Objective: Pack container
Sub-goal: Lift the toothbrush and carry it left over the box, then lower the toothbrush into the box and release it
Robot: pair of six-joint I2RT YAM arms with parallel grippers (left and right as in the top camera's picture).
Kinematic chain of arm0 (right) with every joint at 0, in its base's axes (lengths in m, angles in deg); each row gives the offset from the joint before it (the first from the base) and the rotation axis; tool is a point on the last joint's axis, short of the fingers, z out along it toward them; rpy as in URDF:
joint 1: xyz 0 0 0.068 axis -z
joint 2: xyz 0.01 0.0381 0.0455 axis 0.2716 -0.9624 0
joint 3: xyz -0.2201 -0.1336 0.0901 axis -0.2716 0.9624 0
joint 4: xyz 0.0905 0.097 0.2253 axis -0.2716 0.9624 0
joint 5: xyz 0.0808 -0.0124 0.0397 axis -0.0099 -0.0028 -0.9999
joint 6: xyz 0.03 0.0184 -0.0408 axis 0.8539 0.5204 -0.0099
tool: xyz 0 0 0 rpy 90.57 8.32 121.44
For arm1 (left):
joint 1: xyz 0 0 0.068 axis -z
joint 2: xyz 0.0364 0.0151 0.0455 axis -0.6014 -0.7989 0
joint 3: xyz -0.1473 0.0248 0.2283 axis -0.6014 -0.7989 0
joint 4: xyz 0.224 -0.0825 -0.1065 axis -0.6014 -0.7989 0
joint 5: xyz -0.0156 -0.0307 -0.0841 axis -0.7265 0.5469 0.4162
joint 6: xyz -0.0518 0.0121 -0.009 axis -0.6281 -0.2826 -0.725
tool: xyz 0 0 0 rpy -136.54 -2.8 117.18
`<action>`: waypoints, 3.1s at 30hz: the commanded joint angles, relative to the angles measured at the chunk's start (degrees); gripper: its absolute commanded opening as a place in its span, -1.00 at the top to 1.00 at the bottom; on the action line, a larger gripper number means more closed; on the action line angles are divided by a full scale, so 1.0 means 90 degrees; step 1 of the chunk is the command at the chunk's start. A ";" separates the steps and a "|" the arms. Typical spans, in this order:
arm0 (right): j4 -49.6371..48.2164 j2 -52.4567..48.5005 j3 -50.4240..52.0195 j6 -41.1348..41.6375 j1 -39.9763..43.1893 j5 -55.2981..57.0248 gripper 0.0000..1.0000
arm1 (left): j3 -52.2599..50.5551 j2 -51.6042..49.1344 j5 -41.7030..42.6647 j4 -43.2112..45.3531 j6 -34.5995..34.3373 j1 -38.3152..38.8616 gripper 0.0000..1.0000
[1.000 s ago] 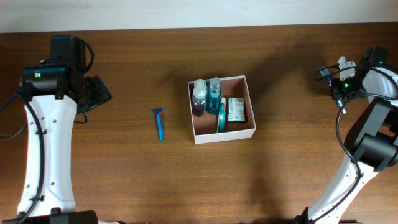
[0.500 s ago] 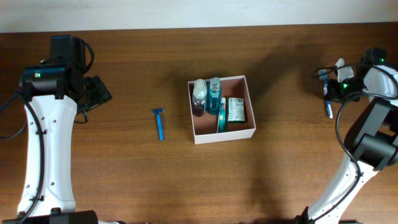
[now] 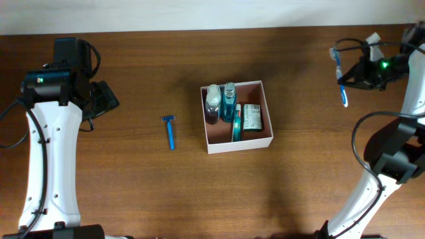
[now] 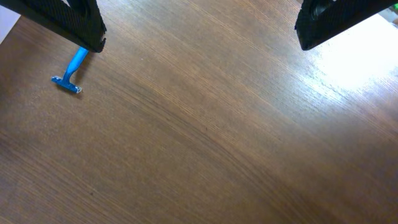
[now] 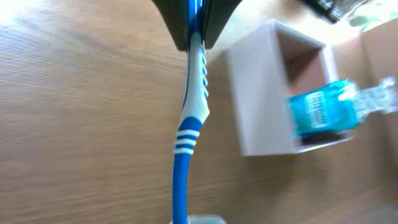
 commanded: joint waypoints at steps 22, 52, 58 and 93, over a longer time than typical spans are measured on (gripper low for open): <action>0.0238 0.1214 0.0367 0.3111 -0.3308 0.0809 0.92 | -0.0019 -0.0034 -0.0044 -0.0007 -0.0083 -0.0015 -0.99; 0.0236 0.1214 0.0680 0.6732 -0.4894 0.3344 0.92 | -0.0019 -0.0036 -0.0044 -0.0005 -0.0083 -0.0015 -0.99; 0.0236 0.1214 0.0680 0.6883 -0.4896 0.3388 0.92 | -0.0019 -0.0034 -0.0044 -0.0007 -0.0083 -0.0015 -0.99; -0.1035 0.1214 0.2069 0.7193 -0.5345 0.3738 0.92 | -0.0019 -0.0034 -0.0044 -0.0007 -0.0083 -0.0015 -0.99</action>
